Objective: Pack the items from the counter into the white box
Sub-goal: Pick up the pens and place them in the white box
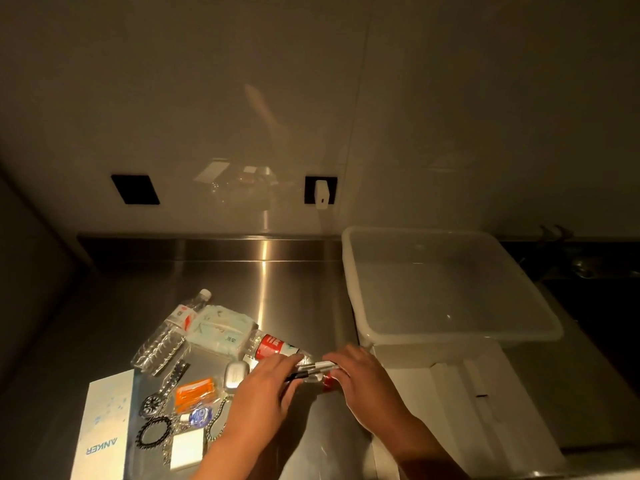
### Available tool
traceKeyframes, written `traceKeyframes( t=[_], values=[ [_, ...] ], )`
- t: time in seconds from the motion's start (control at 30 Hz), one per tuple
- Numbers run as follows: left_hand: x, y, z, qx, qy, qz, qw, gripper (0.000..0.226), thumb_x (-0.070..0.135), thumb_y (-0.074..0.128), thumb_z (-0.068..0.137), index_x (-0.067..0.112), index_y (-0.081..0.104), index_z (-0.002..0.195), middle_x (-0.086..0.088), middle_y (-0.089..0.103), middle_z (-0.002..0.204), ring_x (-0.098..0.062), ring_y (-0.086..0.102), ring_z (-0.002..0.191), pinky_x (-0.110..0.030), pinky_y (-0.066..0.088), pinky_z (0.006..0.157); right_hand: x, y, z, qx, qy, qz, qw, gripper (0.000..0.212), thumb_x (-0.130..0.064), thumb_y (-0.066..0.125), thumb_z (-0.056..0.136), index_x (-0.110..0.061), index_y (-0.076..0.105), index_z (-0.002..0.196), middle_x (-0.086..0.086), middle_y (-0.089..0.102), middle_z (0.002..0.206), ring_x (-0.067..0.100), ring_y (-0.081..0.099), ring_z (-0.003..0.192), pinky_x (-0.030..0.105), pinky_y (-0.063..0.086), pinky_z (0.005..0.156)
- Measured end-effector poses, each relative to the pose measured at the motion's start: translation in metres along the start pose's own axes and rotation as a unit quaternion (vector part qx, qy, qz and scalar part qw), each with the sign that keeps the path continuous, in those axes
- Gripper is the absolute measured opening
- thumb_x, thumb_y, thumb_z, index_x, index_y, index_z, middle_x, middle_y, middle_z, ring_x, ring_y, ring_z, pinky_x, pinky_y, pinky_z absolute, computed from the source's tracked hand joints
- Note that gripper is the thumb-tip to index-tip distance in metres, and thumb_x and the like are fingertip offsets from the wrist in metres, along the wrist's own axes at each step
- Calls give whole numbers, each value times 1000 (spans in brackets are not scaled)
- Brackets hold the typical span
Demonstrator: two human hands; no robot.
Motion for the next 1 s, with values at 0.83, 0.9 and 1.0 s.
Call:
traceKeyframes(
  t=[0.83,0.9,1.0],
  values=[
    [161,144,59,-95,80,27,992,25,26,70,91,33,69,116,12,66,107,-7,61,97,-19,50,75,178,-65,-47,-20,9,-36,999,34,-37,46,102,-39,51,136,-17,53,123,4,47,114,25,31,98],
    [166,152,60,-95,73,21,993,25,28,67,93,33,68,118,12,66,111,-7,60,100,-23,53,81,185,-67,-49,-16,5,-39,999,31,-39,45,102,-40,53,132,-18,55,119,4,49,110,26,32,97],
    [172,168,63,-109,77,24,991,24,30,63,96,34,68,120,12,66,110,-8,57,103,-28,52,80,195,-68,-53,-26,-11,-60,998,29,-40,43,102,-40,56,128,-17,60,113,6,52,105,28,31,98]
  ],
)
Point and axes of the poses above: each hand's wrist, its own z-axis towards the middle knuckle, its own y-axis out of the palm, x = y × z, the point moved 6 cm from there along z, towards the middle knuckle
